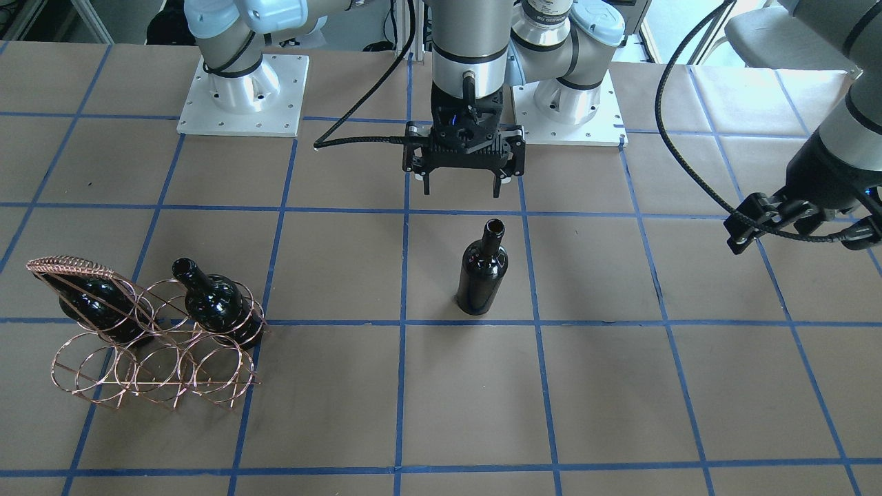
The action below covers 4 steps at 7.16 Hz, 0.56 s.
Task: Place wine into wine basket
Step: 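Lower the right gripper over the bottle neck and close on it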
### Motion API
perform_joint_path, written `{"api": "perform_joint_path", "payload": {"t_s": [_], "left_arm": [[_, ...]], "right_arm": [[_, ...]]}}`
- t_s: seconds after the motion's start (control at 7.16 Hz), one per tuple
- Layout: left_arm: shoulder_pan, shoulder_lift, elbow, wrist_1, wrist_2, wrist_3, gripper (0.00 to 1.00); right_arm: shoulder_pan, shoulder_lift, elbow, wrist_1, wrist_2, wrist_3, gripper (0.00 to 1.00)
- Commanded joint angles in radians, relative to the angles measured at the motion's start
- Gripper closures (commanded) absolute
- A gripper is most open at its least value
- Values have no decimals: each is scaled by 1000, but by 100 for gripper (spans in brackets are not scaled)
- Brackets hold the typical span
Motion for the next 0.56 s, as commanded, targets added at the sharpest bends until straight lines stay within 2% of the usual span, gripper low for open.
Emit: {"api": "perform_joint_path", "payload": {"t_s": [0.0, 0.42], "left_arm": [[7, 0, -3, -1, 2, 5, 0], [8, 0, -4, -5, 2, 5, 0]], "right_arm": [[13, 43, -16, -13, -1, 63, 0], [14, 98, -17, -74, -6, 75, 0]]}}
